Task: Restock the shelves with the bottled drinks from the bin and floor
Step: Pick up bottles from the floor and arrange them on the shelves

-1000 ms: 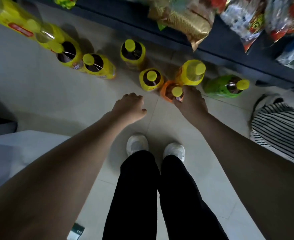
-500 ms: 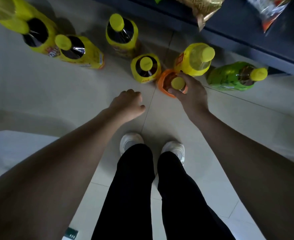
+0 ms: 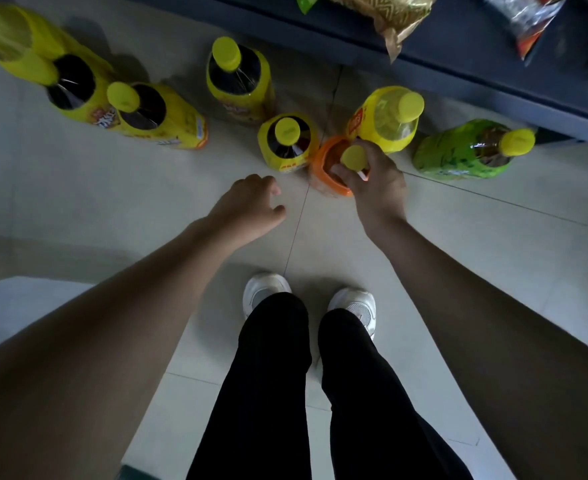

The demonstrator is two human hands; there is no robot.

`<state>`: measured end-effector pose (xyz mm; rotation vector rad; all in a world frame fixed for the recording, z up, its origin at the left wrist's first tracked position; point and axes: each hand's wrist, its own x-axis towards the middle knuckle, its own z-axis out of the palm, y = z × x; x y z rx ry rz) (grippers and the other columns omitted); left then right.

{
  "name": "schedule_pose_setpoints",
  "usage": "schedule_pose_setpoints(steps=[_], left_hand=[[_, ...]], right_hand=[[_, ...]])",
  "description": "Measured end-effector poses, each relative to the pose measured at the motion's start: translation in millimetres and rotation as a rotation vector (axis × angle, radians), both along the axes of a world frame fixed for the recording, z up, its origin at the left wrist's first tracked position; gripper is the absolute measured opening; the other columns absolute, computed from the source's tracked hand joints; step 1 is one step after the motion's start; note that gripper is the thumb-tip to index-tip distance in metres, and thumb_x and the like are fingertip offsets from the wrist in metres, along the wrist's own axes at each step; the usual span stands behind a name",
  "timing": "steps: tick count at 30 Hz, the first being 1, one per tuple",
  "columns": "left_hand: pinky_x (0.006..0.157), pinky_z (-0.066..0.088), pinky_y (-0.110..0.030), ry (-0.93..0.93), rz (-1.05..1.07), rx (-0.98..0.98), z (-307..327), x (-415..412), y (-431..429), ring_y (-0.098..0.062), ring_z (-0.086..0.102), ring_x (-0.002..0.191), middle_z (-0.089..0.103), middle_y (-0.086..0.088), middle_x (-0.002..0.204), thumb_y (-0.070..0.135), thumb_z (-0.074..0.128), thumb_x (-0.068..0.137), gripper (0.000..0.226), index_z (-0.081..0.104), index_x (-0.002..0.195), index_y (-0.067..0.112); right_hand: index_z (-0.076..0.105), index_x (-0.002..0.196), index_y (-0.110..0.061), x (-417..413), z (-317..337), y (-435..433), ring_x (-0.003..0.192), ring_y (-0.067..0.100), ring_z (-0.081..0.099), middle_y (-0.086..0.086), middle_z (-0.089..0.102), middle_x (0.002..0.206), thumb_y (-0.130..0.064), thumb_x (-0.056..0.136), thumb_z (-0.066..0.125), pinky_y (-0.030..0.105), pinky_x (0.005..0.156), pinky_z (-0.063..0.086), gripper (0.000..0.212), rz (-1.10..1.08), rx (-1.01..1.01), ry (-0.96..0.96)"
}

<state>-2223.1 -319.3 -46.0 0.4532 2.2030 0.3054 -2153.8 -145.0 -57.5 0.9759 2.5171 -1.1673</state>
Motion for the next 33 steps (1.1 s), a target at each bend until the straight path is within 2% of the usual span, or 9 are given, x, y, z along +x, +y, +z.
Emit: schedule_pose_setpoints(steps=[2,7,10,13,17,22,26,31,33], left_hand=[[0.096,0.042,-0.037,0.016,-0.011,0.003,2.8,-1.2,-1.1,-0.028,0.049,0.119,0.054,-0.013,0.127,0.029,0.057,0.088,0.042,0.051,0.124,0.009],[0.096,0.042,-0.034,0.009,-0.023,-0.012,20.2,-6.9,-1.9,-0.026,0.050,0.119,0.054,-0.013,0.127,0.029,0.057,0.088,0.040,0.053,0.122,0.008],[0.096,0.043,-0.035,0.016,-0.036,-0.009,41.3,-9.4,0.3,-0.026,0.050,0.119,0.055,-0.011,0.126,0.029,0.058,0.087,0.038,0.054,0.120,0.010],[0.096,0.043,-0.035,0.035,-0.077,0.002,73.8,-13.5,3.0,-0.026,0.050,0.118,0.055,-0.011,0.125,0.029,0.057,0.088,0.036,0.055,0.118,0.010],[0.095,0.043,-0.035,0.092,-0.142,0.033,132.1,-20.7,8.8,-0.027,0.050,0.117,0.055,-0.012,0.125,0.027,0.058,0.087,0.033,0.057,0.116,0.009],[0.092,0.043,-0.033,0.149,-0.058,0.097,215.5,-25.9,14.1,-0.027,0.054,0.116,0.059,-0.013,0.123,0.024,0.059,0.087,0.034,0.059,0.116,0.006],[0.095,0.045,-0.035,0.152,0.029,0.142,287.8,-20.3,14.7,-0.027,0.055,0.117,0.059,-0.014,0.125,0.025,0.059,0.088,0.036,0.059,0.119,0.005],[0.091,0.039,-0.025,0.150,0.140,0.225,380.4,-6.5,10.1,-0.021,0.053,0.119,0.058,-0.009,0.127,0.026,0.059,0.089,0.034,0.058,0.119,0.008],[0.089,0.039,-0.025,0.163,0.181,0.246,417.9,-1.6,8.5,-0.020,0.053,0.118,0.058,-0.007,0.126,0.028,0.059,0.089,0.034,0.059,0.117,0.010]], right_hand=[[0.052,0.131,-0.018,-1.0,2.5,1.0,0.099,0.019,0.059,0.006,0.063,0.118,-0.039,0.086,0.063,0.019,0.069,0.032,0.050,0.018,0.016,-0.019],[0.051,0.131,-0.017,-1.3,30.2,6.6,0.108,0.026,0.056,0.009,0.061,0.121,-0.040,0.087,0.061,0.026,0.076,0.038,0.051,0.070,0.032,-0.021],[0.050,0.131,-0.018,-3.5,58.0,12.4,0.107,0.027,0.055,0.009,0.061,0.118,-0.041,0.089,0.059,0.025,0.073,0.034,0.049,0.105,0.044,-0.033],[0.050,0.130,-0.017,-6.0,91.5,17.5,0.105,0.029,0.056,0.009,0.062,0.117,-0.040,0.089,0.058,0.029,0.075,0.038,0.048,0.095,0.036,-0.012],[0.050,0.130,-0.014,-11.9,149.8,23.9,0.111,0.031,0.054,0.011,0.060,0.122,-0.039,0.089,0.059,0.033,0.084,0.041,0.049,0.077,0.049,0.020],[0.050,0.129,-0.013,-22.7,238.4,33.5,0.109,0.035,0.055,0.015,0.061,0.118,-0.042,0.089,0.059,0.041,0.085,0.045,0.050,0.085,0.083,0.073],[0.050,0.128,-0.012,-27.0,319.0,38.5,0.109,0.032,0.055,0.012,0.061,0.119,-0.040,0.090,0.058,0.036,0.083,0.043,0.047,0.107,0.090,0.167],[0.053,0.122,-0.012,-27.3,423.5,39.8,0.106,0.028,0.056,0.009,0.062,0.114,-0.039,0.089,0.060,0.029,0.076,0.039,0.043,0.083,0.058,0.303],[0.054,0.119,-0.013,-24.9,466.1,38.2,0.101,0.026,0.058,0.008,0.063,0.107,-0.041,0.090,0.058,0.027,0.072,0.037,0.041,0.101,0.069,0.351]])
